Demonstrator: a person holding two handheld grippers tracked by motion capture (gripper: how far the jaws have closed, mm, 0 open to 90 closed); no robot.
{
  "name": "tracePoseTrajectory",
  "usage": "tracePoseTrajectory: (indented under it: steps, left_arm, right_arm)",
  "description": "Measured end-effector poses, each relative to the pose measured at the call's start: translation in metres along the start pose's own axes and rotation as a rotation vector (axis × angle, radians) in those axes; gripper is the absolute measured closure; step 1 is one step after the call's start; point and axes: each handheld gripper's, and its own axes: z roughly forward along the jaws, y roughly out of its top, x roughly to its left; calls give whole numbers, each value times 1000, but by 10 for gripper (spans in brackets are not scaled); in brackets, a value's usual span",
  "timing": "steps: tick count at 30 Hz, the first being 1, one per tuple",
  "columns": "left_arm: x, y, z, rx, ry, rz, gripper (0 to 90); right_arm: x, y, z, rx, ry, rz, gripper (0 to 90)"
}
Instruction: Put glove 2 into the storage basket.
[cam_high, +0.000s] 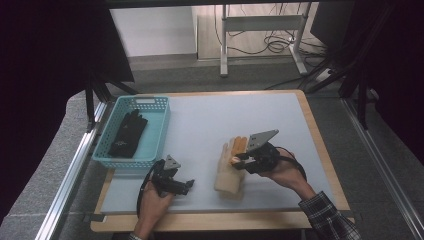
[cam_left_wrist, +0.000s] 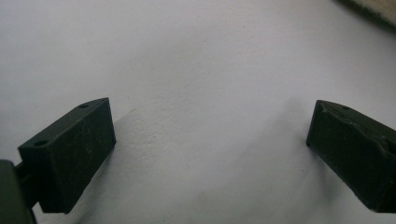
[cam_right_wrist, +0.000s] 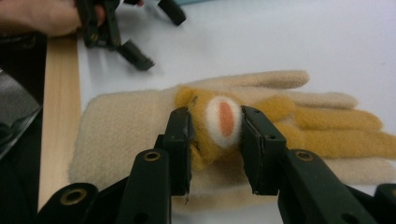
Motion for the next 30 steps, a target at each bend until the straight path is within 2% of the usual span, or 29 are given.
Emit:
tracePoseTrajectory:
  steps: [6, 10, 12, 14, 17, 21, 26, 30]
  left_arm:
    - [0, 0, 0, -1, 0, 0, 14]
    - [0, 0, 0, -2, 0, 0, 14]
    - [0, 0, 0, -2, 0, 0, 14]
    - [0, 0, 0, -2, 0, 0, 14]
    - [0, 0, 0, -2, 1, 3, 14]
    - [0, 0, 0, -3, 2, 3, 14]
    - [0, 0, 0, -2, 1, 3, 14]
    - [0, 0, 0, -2, 0, 0, 14]
  right_arm:
    - [3, -11, 12, 35, 45, -20, 639]
    - [1, -19, 22, 66, 52, -21, 626]
    - [-2, -23, 25, 67, 57, -1, 583]
    - [-3, -25, 25, 45, 54, 21, 524]
    - [-4, -25, 19, 16, 29, 45, 475]
    - [-7, -28, 9, -15, 7, 96, 474]
    - [-11, -39, -1, -47, -27, 177, 540]
    - [-10, -47, -7, -71, -30, 235, 570]
